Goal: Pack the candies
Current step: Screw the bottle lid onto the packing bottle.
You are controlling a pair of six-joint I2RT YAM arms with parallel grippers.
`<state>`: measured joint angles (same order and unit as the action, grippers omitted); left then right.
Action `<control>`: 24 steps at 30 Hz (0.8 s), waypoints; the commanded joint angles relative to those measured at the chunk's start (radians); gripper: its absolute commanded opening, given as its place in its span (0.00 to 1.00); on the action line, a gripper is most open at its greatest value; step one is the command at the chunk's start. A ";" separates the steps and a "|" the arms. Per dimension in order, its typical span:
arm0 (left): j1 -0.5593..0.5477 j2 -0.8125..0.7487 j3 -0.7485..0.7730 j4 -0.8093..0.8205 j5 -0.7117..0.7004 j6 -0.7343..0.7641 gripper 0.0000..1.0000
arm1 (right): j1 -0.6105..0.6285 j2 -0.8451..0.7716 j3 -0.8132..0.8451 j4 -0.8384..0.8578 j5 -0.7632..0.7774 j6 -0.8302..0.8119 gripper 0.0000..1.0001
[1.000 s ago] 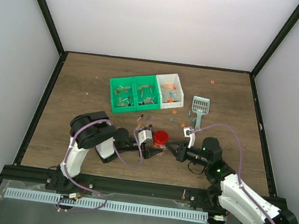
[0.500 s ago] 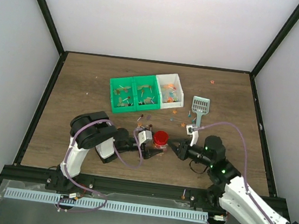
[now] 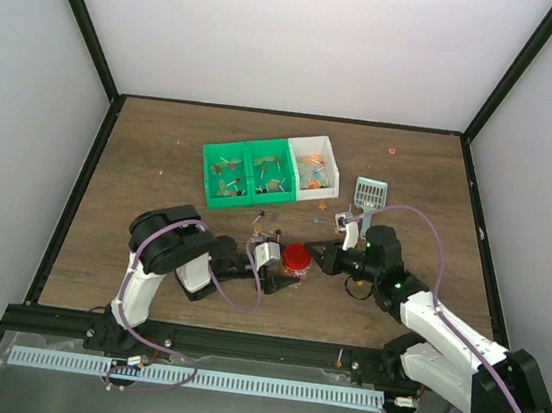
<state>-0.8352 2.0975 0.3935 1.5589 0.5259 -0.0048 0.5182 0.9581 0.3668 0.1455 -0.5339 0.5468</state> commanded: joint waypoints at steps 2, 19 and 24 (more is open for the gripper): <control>0.009 0.208 -0.142 0.214 0.020 -0.058 0.51 | 0.000 0.067 0.052 0.071 -0.066 -0.031 0.12; 0.018 0.209 -0.139 0.214 -0.043 -0.096 0.51 | 0.003 0.017 -0.080 0.130 -0.275 0.062 0.01; 0.018 0.203 -0.139 0.214 -0.059 -0.105 0.51 | 0.006 0.039 -0.096 0.074 -0.289 0.038 0.01</control>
<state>-0.8288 2.0983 0.3927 1.5589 0.5320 -0.0082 0.5186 0.9787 0.2939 0.2955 -0.7723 0.5926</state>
